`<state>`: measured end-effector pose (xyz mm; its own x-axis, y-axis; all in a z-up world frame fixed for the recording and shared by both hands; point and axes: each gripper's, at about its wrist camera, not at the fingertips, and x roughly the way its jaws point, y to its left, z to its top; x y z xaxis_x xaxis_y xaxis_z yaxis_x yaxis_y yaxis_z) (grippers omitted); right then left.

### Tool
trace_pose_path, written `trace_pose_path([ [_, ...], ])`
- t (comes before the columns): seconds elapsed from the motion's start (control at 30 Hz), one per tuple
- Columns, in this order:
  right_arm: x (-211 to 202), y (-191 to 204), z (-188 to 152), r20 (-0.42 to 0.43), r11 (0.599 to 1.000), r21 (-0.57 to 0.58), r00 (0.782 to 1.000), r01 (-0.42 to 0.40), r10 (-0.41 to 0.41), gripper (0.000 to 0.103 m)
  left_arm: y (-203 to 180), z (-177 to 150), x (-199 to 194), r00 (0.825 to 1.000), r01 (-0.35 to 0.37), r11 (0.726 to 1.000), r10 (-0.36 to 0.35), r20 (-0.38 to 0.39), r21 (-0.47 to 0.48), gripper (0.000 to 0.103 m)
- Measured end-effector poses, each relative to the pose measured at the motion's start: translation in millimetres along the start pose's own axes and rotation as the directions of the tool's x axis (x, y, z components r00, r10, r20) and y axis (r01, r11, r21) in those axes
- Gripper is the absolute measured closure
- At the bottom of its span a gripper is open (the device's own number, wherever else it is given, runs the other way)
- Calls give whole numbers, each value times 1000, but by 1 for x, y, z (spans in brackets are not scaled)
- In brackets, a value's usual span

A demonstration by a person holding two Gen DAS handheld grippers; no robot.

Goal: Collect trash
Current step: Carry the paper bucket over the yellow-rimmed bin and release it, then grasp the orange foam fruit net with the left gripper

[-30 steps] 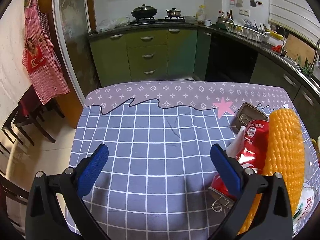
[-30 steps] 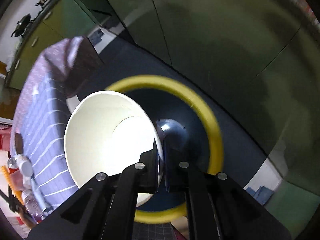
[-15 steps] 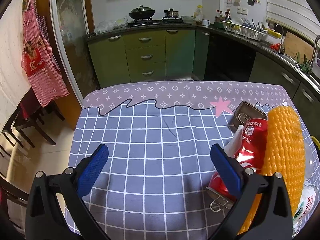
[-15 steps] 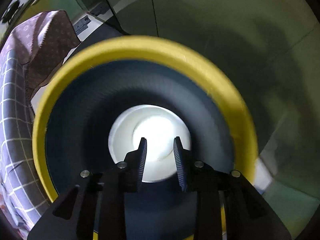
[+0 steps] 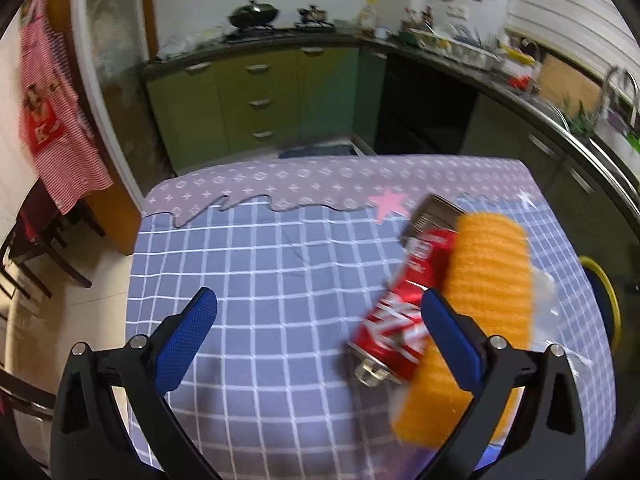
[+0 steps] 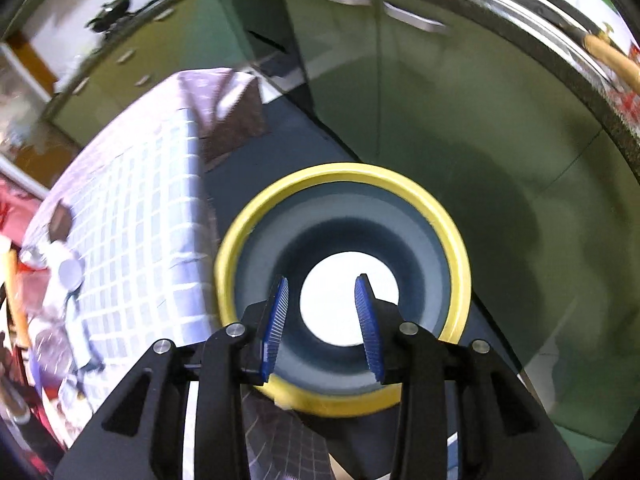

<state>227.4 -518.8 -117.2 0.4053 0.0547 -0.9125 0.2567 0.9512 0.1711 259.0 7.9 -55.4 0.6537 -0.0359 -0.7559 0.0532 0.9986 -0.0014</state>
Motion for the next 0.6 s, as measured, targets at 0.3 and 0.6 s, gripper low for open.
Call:
trace_pose_path([
  [0.3,-29,17,-41,-9,994,-60,996,-88,87,68,-53,3,0,996,-83,983,88,-21,163,6],
  [0.6,-30,17,-56,-3,989,-104,994,-107,108,68,-47,5,-8,978,-206,966,199,62,155,6],
])
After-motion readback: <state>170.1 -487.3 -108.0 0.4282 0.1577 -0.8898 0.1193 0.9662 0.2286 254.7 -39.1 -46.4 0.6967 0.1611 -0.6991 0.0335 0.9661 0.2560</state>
